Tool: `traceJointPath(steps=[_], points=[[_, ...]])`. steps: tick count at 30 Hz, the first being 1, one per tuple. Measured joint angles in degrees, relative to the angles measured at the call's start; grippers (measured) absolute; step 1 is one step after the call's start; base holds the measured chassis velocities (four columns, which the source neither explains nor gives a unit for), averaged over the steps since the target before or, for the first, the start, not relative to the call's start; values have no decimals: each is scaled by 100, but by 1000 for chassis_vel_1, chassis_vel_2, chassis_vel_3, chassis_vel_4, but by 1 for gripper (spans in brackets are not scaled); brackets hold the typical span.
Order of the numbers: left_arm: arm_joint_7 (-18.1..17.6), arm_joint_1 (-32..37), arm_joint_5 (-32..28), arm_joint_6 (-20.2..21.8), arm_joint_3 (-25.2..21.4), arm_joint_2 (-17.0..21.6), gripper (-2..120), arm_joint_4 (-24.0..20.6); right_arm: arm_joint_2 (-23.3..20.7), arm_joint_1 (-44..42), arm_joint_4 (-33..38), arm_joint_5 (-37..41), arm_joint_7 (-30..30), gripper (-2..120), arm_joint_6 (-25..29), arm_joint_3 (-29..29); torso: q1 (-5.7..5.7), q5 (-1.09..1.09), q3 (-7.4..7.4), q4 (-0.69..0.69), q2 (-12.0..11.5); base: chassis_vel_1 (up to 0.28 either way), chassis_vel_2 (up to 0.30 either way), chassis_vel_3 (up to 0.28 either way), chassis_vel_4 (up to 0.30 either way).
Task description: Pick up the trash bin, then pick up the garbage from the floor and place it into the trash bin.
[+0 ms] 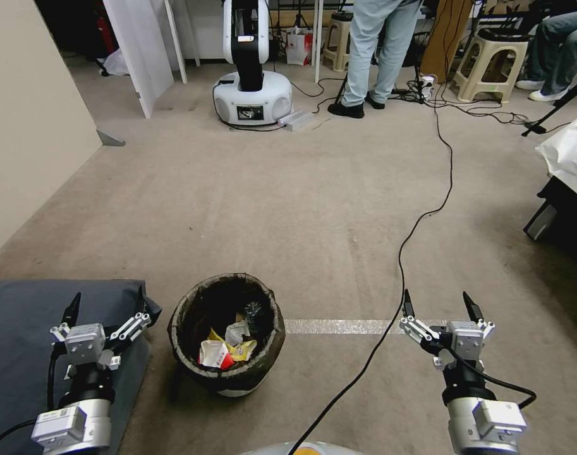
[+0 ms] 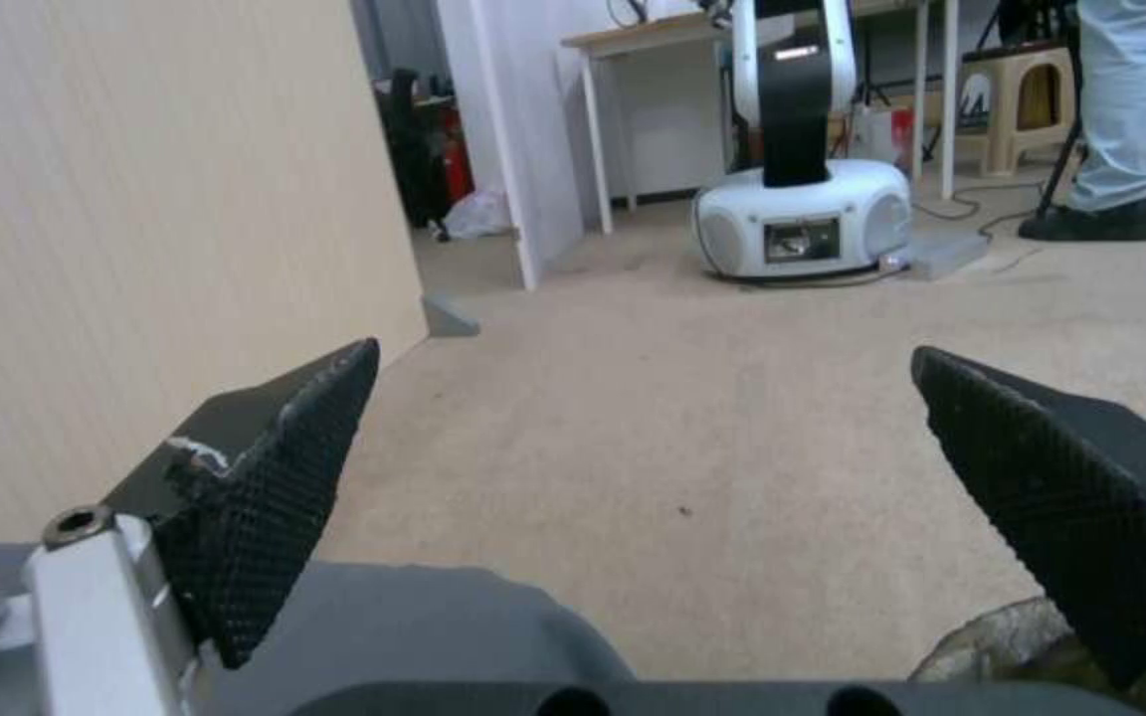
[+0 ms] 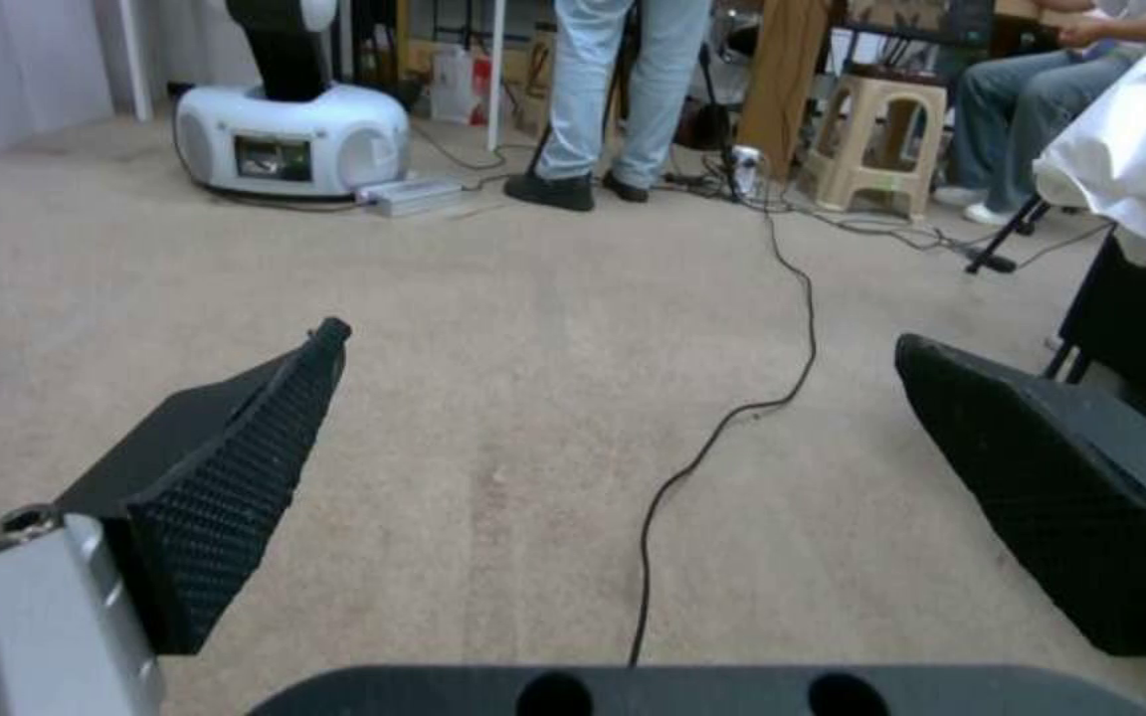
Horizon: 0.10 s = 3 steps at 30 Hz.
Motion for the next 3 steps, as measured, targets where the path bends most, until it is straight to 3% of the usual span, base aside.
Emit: traceJointPath(steps=[3], points=[[0, -1, -1, 3, 0, 0, 100, 0, 0, 0, 0, 1, 1, 100, 0, 0, 0, 0, 0, 0, 0, 0, 0, 0, 0]])
